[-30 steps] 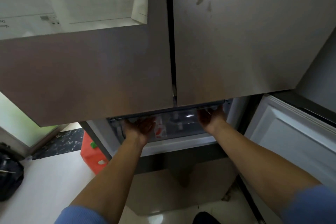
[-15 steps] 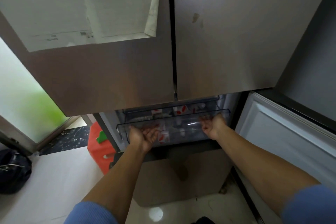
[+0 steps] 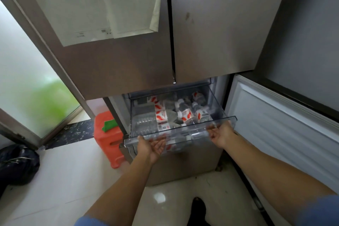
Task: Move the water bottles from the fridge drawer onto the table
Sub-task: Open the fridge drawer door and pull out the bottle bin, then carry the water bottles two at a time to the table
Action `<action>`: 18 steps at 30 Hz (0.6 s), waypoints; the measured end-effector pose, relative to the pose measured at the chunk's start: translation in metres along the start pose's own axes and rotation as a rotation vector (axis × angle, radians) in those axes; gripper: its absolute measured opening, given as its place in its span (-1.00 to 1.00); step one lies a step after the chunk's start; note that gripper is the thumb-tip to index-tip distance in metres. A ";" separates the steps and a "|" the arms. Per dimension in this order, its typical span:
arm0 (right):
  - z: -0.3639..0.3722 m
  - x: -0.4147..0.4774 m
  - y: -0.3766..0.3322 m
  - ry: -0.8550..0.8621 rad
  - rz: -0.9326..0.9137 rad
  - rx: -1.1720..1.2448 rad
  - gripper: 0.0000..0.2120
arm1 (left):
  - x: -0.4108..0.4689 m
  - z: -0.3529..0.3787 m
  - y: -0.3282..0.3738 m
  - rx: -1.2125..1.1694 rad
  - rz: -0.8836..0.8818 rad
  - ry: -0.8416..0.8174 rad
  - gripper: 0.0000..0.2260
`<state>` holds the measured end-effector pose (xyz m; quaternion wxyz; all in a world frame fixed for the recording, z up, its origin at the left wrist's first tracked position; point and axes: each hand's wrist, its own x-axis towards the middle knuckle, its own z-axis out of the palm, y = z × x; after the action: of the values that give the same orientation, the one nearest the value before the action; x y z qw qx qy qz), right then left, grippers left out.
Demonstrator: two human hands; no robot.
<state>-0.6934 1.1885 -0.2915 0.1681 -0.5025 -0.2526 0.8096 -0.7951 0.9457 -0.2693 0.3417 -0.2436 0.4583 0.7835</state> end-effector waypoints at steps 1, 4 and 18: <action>-0.007 0.001 0.002 0.005 0.015 -0.007 -0.56 | -0.007 -0.002 -0.005 0.005 -0.011 0.008 -0.50; -0.027 0.009 0.006 0.014 0.043 -0.085 -0.65 | -0.020 -0.006 -0.012 0.011 -0.035 0.010 -0.47; -0.029 -0.061 -0.029 -0.150 -0.013 -0.904 -0.58 | -0.029 -0.008 -0.008 0.184 -0.045 0.016 -0.40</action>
<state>-0.6400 1.1873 -0.2414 -0.0817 -0.4638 -0.5949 0.6514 -0.7698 0.9319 -0.2576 0.3763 -0.2277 0.5253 0.7284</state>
